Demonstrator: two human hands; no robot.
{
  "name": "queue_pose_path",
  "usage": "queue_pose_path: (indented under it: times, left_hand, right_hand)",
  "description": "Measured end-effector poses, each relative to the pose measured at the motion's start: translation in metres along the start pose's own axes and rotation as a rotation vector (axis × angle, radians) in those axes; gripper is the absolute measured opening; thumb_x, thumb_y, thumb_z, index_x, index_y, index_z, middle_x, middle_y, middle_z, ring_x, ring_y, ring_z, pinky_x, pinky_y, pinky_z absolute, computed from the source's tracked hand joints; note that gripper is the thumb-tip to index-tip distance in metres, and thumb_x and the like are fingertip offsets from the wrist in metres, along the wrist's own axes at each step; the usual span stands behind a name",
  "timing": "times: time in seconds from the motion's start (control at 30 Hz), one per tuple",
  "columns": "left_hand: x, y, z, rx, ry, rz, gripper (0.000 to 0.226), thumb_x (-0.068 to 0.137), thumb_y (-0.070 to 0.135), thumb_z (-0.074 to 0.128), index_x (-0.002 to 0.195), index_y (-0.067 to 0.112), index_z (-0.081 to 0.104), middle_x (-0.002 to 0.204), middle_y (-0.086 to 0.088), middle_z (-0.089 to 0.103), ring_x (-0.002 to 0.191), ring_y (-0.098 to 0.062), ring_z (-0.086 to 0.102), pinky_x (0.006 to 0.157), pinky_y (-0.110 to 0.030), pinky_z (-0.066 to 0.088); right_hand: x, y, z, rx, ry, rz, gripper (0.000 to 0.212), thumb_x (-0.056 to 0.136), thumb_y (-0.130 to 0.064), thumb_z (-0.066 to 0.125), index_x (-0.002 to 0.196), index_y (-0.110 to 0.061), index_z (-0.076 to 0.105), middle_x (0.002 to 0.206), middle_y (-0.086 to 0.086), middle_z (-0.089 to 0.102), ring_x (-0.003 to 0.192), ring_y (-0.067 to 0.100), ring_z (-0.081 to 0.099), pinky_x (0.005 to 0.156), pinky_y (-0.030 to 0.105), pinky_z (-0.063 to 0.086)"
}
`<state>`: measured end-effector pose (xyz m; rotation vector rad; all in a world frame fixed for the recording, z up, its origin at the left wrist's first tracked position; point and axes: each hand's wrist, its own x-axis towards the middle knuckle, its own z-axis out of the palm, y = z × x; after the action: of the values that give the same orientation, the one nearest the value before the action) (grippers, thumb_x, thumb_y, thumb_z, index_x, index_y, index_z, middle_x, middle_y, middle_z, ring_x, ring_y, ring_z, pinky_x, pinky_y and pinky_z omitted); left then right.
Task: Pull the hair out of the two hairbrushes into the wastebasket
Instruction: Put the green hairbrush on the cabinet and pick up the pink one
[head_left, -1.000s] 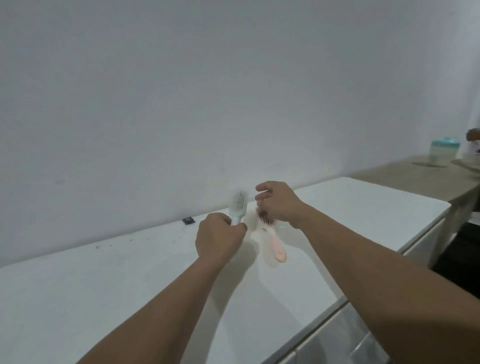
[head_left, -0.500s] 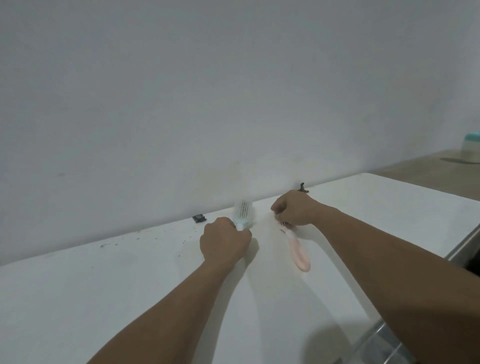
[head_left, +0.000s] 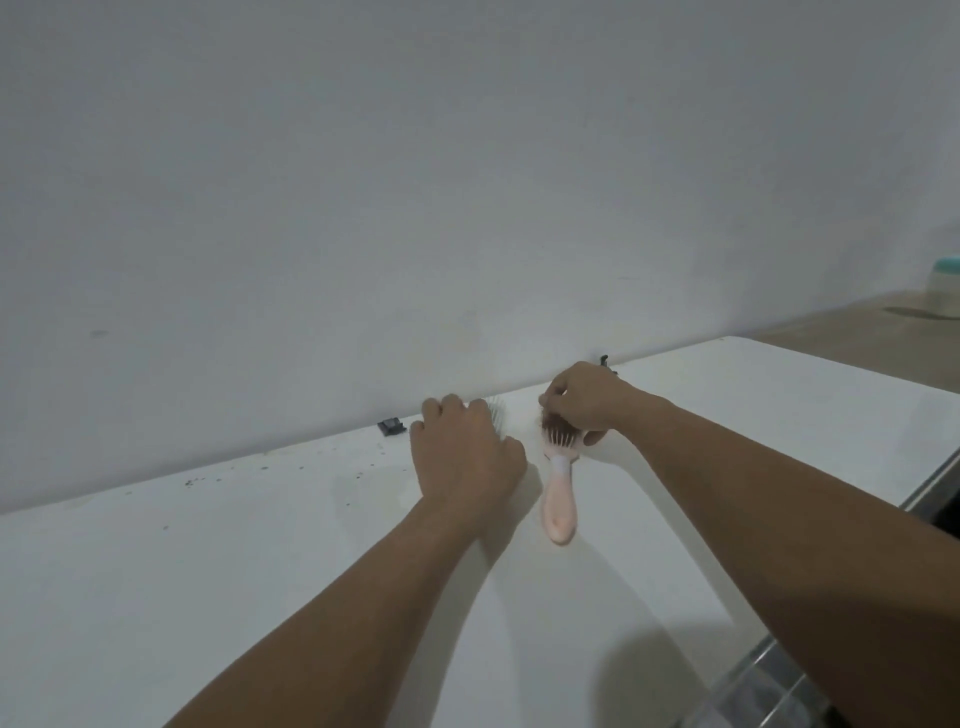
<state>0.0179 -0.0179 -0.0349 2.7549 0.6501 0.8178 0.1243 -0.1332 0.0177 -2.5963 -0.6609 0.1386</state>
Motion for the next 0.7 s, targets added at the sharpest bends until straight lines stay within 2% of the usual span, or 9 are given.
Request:
queue_pose_path:
  times: [0.07,0.17,0.27,0.37,0.5,0.57,0.6,0.63,0.7]
  left_hand:
    - [-0.005,0.011,-0.003,-0.035,-0.019,0.074,0.036,0.085,0.045,0.053,0.097,0.014,0.068,0.105,-0.005,0.066,0.106,-0.026,0.051,0.083,-0.037,0.040]
    - [-0.013,0.027,-0.007,-0.041,-0.201,0.097,0.042,0.083,0.058,0.055,0.077,0.017,0.057,0.089,-0.005,0.066,0.092,-0.025,0.059,0.068,-0.034,0.040]
    - [-0.018,0.035,-0.010,-0.032,-0.346,0.090,0.033,0.078,0.044,0.066,0.071,0.018,0.046,0.077,-0.006,0.060,0.082,-0.024,0.064,0.061,-0.029,0.037]
    - [-0.022,0.035,-0.012,-0.114,-0.351,0.054,0.023,0.079,0.029,0.067,0.079,0.015,0.048,0.078,-0.002,0.055,0.084,-0.026,0.063,0.063,-0.028,0.038]
    - [-0.031,0.035,-0.017,-0.264,-0.308,0.021,0.021,0.078,0.021,0.068,0.081,0.002,0.059,0.089,-0.020,0.064,0.088,-0.034,0.064,0.067,-0.041,0.049]
    - [-0.035,0.037,-0.021,-0.364,-0.300,0.018,0.020,0.073,0.015,0.068,0.070,-0.002,0.057,0.067,-0.022,0.052,0.065,-0.034,0.055,0.055,-0.045,0.040]
    - [-0.038,0.039,-0.022,-0.426,-0.309,0.022,0.024,0.070,0.012,0.068,0.056,0.007,0.049,0.052,-0.016,0.040,0.051,-0.030,0.044,0.048,-0.040,0.030]
    - [-0.041,0.042,-0.024,-0.494,-0.325,0.031,0.033,0.066,0.012,0.068,0.051,0.013,0.039,0.048,-0.009,0.035,0.047,-0.026,0.037,0.047,-0.033,0.026]
    - [-0.049,0.050,-0.026,-0.633,-0.354,0.022,0.028,0.060,0.015,0.066,0.056,0.015,0.038,0.054,-0.007,0.039,0.049,-0.020,0.045,0.051,-0.031,0.034]
  right_hand:
    - [0.001,0.003,-0.001,0.030,0.024,0.015,0.031,0.095,-0.016,0.045,0.112,0.002,0.064,0.103,0.017,0.066,0.076,0.043,0.072,0.074,0.045,0.061]
    - [-0.002,0.007,0.001,0.062,0.009,0.042,0.031,0.093,-0.012,0.050,0.116,0.005,0.062,0.101,0.020,0.066,0.077,0.044,0.072,0.077,0.049,0.060]
    - [-0.007,0.010,0.002,0.134,-0.019,0.062,0.030,0.091,-0.015,0.058,0.112,0.006,0.065,0.095,0.018,0.063,0.081,0.043,0.072,0.077,0.049,0.060]
    - [-0.016,0.011,-0.002,0.183,-0.031,0.075,0.028,0.091,-0.016,0.061,0.109,0.004,0.067,0.100,0.021,0.063,0.080,0.041,0.072,0.073,0.045,0.061]
    - [-0.031,0.024,-0.008,0.314,-0.007,0.104,0.029,0.092,-0.007,0.054,0.120,0.002,0.060,0.092,0.011,0.061,0.080,0.028,0.070,0.071,0.043,0.062]
    - [-0.038,0.033,-0.016,0.344,0.039,0.109,0.038,0.090,-0.009,0.058,0.128,-0.005,0.055,0.101,0.008,0.058,0.084,0.022,0.066,0.069,0.039,0.061]
    - [-0.044,0.038,-0.021,0.340,0.073,0.111,0.045,0.088,-0.012,0.062,0.131,-0.008,0.052,0.107,0.007,0.056,0.090,0.022,0.063,0.068,0.037,0.060]
    - [-0.050,0.042,-0.026,0.346,0.106,0.123,0.051,0.086,-0.015,0.065,0.134,-0.011,0.050,0.113,0.006,0.054,0.097,0.023,0.061,0.068,0.035,0.059]
    - [-0.066,0.050,-0.037,0.470,0.116,0.167,0.059,0.084,-0.015,0.068,0.137,-0.012,0.043,0.117,0.008,0.053,0.103,0.024,0.058,0.070,0.035,0.058]
